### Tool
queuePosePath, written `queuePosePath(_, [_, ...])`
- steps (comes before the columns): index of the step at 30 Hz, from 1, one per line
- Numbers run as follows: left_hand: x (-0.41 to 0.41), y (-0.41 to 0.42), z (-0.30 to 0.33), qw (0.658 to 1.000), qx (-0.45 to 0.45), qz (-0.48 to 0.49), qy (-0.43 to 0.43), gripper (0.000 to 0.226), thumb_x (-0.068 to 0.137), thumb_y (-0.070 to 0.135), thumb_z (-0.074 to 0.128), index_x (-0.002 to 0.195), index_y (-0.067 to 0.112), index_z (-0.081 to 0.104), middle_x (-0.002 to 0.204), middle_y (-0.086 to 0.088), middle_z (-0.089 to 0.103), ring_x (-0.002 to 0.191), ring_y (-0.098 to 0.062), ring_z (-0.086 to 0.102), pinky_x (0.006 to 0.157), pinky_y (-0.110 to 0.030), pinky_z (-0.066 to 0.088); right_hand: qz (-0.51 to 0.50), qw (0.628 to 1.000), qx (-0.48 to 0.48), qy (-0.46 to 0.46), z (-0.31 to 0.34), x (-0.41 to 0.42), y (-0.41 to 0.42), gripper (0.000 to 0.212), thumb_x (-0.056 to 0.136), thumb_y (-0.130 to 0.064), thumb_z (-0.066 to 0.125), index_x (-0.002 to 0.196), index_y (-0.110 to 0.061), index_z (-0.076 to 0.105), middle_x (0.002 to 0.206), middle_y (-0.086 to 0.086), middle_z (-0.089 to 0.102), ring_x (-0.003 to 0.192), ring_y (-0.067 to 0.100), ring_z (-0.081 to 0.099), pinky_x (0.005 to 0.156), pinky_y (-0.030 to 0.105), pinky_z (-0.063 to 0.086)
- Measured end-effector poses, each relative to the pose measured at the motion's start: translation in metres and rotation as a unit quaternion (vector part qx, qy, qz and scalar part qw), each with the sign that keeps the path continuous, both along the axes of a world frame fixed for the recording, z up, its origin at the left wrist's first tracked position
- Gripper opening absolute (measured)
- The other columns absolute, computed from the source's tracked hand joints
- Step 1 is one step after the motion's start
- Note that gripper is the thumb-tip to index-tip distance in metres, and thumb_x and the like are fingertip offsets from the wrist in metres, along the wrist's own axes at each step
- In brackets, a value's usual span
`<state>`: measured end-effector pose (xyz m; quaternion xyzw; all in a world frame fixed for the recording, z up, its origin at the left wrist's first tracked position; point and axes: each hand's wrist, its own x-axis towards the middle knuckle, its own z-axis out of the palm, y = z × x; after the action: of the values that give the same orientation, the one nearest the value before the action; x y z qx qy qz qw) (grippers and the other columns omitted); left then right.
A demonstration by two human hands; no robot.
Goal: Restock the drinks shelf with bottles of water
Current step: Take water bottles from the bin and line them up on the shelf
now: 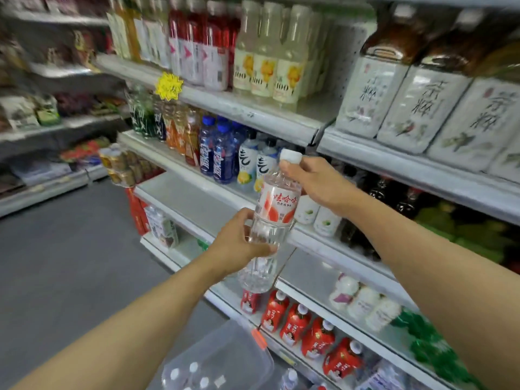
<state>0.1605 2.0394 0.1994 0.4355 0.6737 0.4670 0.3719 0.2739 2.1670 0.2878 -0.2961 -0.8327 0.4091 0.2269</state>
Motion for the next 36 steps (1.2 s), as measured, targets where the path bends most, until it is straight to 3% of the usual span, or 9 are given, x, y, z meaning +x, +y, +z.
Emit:
queuePosePath(4, [0.02,0.009,0.044,0.999,0.041,-0.026,-0.004,0.059,0.072,0.014,0.08,0.12,0.022,0.046,0.107,-0.002,0.066,0.096,-0.016,0.065,0.086,-0.035,0.05,-0.053,0.998,0.039,0.021,0.046,0.036,-0.008,0.029,0.096,-0.039,0.047,0.102,-0.014,0.061,0.1,-0.003,0.065,0.088,0.008,0.061,0.074,0.023,0.05])
queuePosePath(9, [0.062,0.026,0.1,0.993,0.094,-0.068,0.001,0.05,0.074,0.014,0.078,0.114,0.024,0.048,0.106,0.0,0.067,0.095,-0.012,0.064,0.068,-0.02,0.044,-0.119,0.987,0.105,0.007,0.096,0.103,-0.013,0.051,0.093,-0.05,0.044,0.131,-0.016,0.05,0.125,-0.007,0.056,0.114,0.01,0.053,0.099,0.034,0.043])
queuePosePath(12, [0.09,0.034,0.134,0.988,0.119,-0.099,0.003,0.045,0.077,0.012,0.075,0.112,0.024,0.048,0.103,0.003,0.065,0.09,-0.005,0.063,0.063,-0.017,0.042,-0.185,0.971,0.154,-0.006,0.125,0.153,-0.02,0.056,0.09,-0.055,0.043,0.133,-0.019,0.046,0.126,-0.007,0.054,0.116,0.011,0.051,0.097,0.031,0.041])
queuePosePath(16, [0.132,0.047,0.175,0.98,0.139,-0.145,0.0,0.048,0.079,0.01,0.073,0.118,0.019,0.047,0.1,-0.006,0.069,0.085,-0.014,0.067,0.055,-0.016,0.049,-0.282,0.933,0.219,-0.043,0.16,0.223,-0.032,0.053,0.092,-0.046,0.051,0.136,-0.018,0.042,0.136,-0.004,0.048,0.124,0.013,0.046,0.102,0.031,0.037])
queuePosePath(21, [0.195,0.067,0.215,0.967,0.173,-0.187,0.018,0.052,0.076,0.018,0.077,0.119,0.02,0.048,0.103,0.0,0.067,0.09,-0.012,0.065,0.071,-0.025,0.049,-0.371,0.887,0.264,-0.077,0.19,0.296,-0.045,0.061,0.089,-0.042,0.06,0.14,-0.018,0.037,0.144,0.0,0.041,0.131,0.017,0.039,0.103,0.031,0.033])
queuePosePath(29, [0.301,0.1,0.265,0.947,0.205,-0.247,0.002,0.046,0.074,0.019,0.076,0.11,0.027,0.047,0.104,0.002,0.065,0.094,-0.016,0.063,0.081,-0.037,0.05,-0.448,0.838,0.285,-0.12,0.215,0.398,-0.034,0.068,0.088,-0.042,0.062,0.143,-0.018,0.031,0.146,0.002,0.035,0.134,0.019,0.033,0.107,0.032,0.029])
queuePosePath(32, [0.336,0.118,0.282,0.942,0.22,-0.255,-0.003,0.043,0.074,0.02,0.076,0.106,0.027,0.048,0.106,0.001,0.066,0.095,-0.017,0.063,0.073,-0.032,0.049,-0.47,0.823,0.288,-0.134,0.224,0.433,-0.021,0.066,0.089,-0.042,0.06,0.143,-0.017,0.031,0.146,0.003,0.034,0.135,0.02,0.028,0.109,0.033,0.026])
queuePosePath(36, [0.378,0.143,0.31,0.938,0.237,-0.253,-0.007,0.051,0.077,0.023,0.075,0.119,0.022,0.047,0.107,-0.003,0.065,0.093,-0.02,0.063,0.075,-0.035,0.05,-0.478,0.819,0.289,-0.133,0.232,0.473,0.004,0.068,0.088,-0.041,0.061,0.144,-0.018,0.029,0.148,0.003,0.031,0.137,0.02,0.026,0.111,0.034,0.024])
